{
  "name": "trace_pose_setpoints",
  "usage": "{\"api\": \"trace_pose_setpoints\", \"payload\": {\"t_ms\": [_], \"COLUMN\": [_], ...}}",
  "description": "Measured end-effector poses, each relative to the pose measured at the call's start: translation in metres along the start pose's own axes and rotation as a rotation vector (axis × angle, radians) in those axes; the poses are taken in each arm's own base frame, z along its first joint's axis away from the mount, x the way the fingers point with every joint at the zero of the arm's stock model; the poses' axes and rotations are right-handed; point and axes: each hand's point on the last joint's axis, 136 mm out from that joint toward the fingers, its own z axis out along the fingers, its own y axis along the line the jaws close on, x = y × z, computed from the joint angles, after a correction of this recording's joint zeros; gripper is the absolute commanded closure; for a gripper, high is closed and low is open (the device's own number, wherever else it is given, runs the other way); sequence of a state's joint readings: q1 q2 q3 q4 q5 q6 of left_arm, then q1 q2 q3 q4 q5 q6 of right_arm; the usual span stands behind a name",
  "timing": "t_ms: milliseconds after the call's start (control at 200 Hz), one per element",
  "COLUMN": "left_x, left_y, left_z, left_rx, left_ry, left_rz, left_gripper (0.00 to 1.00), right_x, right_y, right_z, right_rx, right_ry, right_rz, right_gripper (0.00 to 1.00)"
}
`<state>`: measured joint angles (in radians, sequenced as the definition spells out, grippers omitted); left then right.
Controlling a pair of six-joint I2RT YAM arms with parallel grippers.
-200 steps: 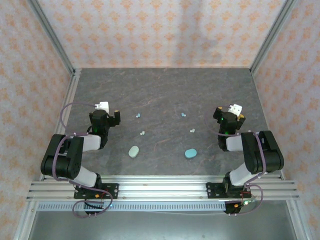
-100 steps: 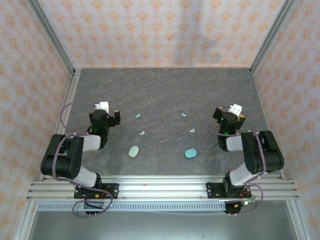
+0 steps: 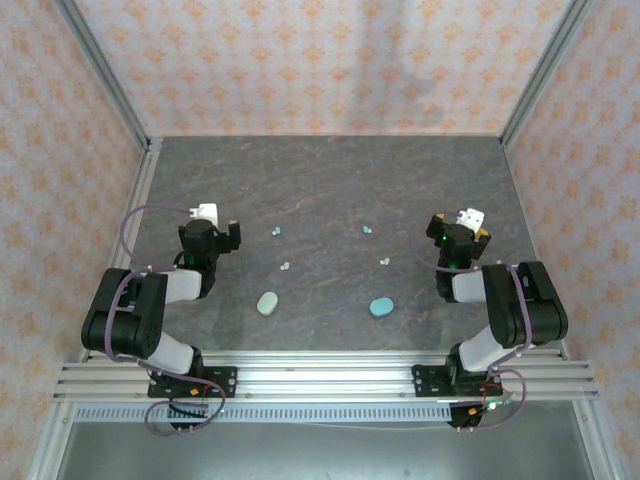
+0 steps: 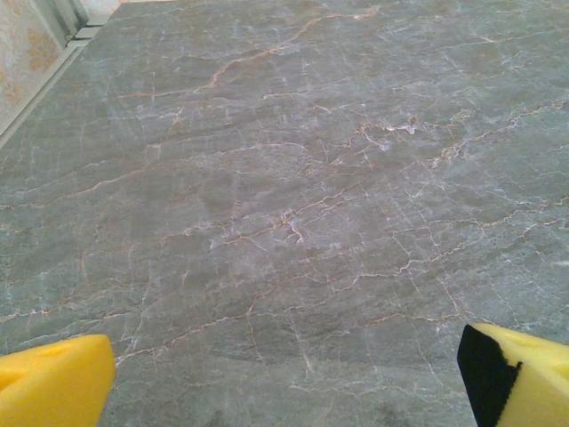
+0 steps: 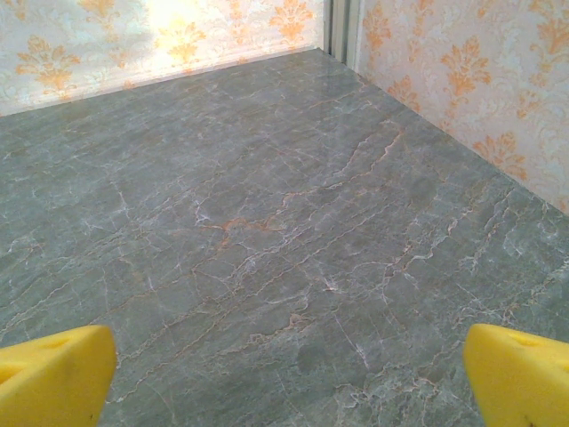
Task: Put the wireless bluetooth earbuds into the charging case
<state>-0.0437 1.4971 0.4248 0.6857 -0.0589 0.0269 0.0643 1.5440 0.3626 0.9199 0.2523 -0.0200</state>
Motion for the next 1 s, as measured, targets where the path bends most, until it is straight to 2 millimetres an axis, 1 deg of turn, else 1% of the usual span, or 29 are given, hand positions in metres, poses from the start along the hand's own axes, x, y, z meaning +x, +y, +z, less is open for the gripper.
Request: {"api": "trace_pose_setpoints", "payload": {"t_ms": [610,695,756,821,936,1001], "left_x": [0.000,-0.001,-0.012,-0.035,-0.080,-0.100], "left_y": [0.000,0.001,0.003,0.006,0.016,0.022], "left_z": [0.000,0.000,-0.001,-0.006,-0.021,-0.030], "left_rx": [0.000,-0.007,-0.022,-0.036,-0.086,-0.113], "left_ry": [0.000,0.027,0.040,0.024,0.005,0.028], "left_rz": [0.000,0.001,-0.009,-0.031,-0.084,-0.112], "left_gripper": [0.00,0.00,0.00,0.00,0.00,0.00], "right_x": [0.000,0.000,-0.002,-0.009,-0.037,-0.053], "right_y": [0.001,0.001,0.002,0.003,0.005,0.009], "right_z": [0.000,0.000,-0.002,-0.008,-0.022,-0.027], "right_rx": [-0.003,-0.005,-0.018,-0.031,-0.055,-0.072], "right_ry": [0.000,0.000,0.001,-0.007,-0.038,-0.030], "right_rz": [0.000,0.000,0.000,0.002,0.018,0.020], "right_gripper": [0.01,0.01,0.01,0.01,0.01,0.01]}}
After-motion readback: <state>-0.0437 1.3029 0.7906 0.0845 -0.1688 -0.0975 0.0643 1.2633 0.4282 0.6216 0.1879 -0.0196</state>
